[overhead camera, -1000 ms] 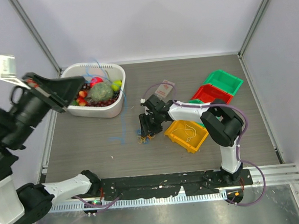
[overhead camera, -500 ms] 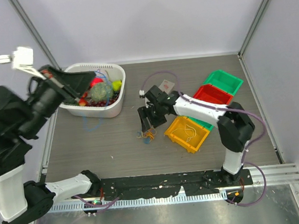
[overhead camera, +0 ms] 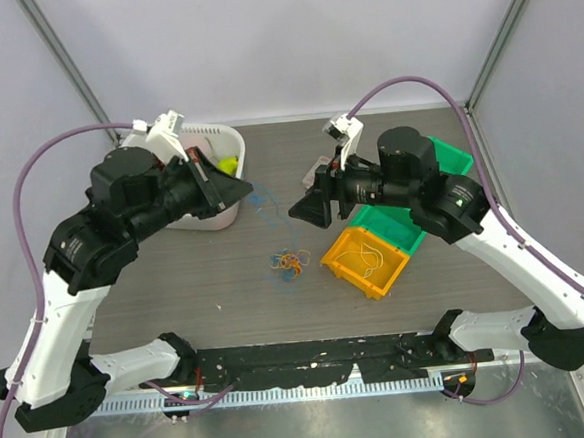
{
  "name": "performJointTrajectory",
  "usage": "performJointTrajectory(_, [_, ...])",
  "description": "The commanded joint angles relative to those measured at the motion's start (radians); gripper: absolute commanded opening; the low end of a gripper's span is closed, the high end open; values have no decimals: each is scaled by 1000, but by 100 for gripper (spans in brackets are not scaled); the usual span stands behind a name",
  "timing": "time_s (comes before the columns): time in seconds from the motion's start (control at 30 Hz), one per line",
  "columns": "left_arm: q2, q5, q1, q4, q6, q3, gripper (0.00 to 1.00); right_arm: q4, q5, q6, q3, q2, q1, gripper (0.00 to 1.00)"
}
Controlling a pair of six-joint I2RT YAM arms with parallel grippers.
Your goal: Untangle the cables
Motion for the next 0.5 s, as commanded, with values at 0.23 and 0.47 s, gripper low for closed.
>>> performJointTrajectory(0.23, [1, 193, -1, 208, -256, -187, 0, 221, -112, -5, -33, -21, 5, 69])
performJointTrajectory(0.47, [1, 211, -1, 239, -293, -219, 0, 264, -126, 7, -77, -11, 14, 67])
